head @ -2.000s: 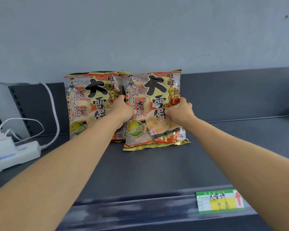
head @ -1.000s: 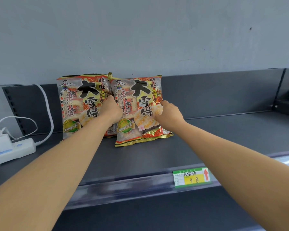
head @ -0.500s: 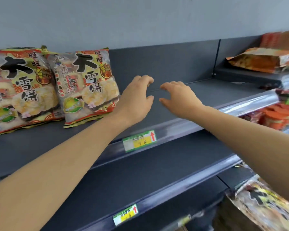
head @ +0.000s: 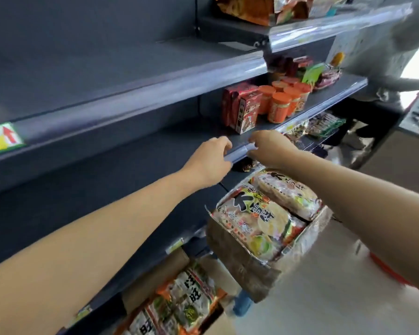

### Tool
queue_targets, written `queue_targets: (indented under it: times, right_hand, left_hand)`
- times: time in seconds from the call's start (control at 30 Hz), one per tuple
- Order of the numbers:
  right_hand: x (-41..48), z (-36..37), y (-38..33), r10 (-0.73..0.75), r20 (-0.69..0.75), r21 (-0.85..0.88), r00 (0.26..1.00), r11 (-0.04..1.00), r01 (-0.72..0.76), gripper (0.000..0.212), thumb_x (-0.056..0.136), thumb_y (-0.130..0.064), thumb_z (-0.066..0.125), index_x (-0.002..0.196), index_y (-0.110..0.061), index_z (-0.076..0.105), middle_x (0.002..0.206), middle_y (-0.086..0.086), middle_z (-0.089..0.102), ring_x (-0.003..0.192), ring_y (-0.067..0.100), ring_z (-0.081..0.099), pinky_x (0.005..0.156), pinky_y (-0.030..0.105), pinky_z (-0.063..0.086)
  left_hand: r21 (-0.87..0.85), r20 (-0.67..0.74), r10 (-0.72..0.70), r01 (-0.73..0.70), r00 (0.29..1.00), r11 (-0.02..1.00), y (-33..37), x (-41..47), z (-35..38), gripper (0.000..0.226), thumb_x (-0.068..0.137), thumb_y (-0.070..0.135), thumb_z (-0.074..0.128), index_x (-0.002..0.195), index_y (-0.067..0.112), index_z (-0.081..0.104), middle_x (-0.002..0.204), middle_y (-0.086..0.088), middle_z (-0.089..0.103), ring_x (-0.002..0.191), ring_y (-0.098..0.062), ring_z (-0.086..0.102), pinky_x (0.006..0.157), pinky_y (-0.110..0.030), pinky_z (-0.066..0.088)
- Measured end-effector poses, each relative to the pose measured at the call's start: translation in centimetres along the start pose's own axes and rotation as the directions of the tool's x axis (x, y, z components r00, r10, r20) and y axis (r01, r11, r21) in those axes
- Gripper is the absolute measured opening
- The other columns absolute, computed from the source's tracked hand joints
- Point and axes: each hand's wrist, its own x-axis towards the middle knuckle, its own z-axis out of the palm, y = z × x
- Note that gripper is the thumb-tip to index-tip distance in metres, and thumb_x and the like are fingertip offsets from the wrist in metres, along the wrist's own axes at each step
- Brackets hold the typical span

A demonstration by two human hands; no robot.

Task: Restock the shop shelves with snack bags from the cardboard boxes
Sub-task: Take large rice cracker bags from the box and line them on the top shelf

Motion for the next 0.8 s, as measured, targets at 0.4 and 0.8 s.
queue_targets:
  times: [0.4, 0.8]
  right_hand:
    - [1.0, 10.0, 12.9, -0.051, 0.449, -0.071, 0.892, 0.993, 0.092, 0.037, 0.092, -0.031, 0.055, 0.115, -0.003, 0.061, 0.115, 0.016, 0.063, 0.108, 0.032, 0.06, 0.08, 0.031, 0.047]
    - [3.3, 16.8, 14.0, 0.021, 0.635, -0.014, 0.772, 1.0, -0.015, 0.062, 0.097, -0.037, 0.048, 0.145, 0.0, 0.032, 0.146, 0.017, 0.041, 0.131, 0.034, 0.042, 0.109, 0.04, 0.038]
  left_hand:
    - [-0.156, 0.173, -0.513, 0.538, 0.841, 0.828, 0.8, 3.9, 17.7, 0.014, 0.085, 0.012, 0.06, 0.099, 0.01, 0.059, 0.097, -0.014, 0.057, 0.089, -0.031, 0.055, 0.074, -0.034, 0.045]
    - [-0.272, 0.327, -0.761, 0.827, 0.561, 0.493, -3.8, 5.2, 22.9, 0.003, 0.09, 0.007, 0.056, 0.089, 0.005, 0.054, 0.089, -0.01, 0.051, 0.085, -0.022, 0.049, 0.074, -0.028, 0.048]
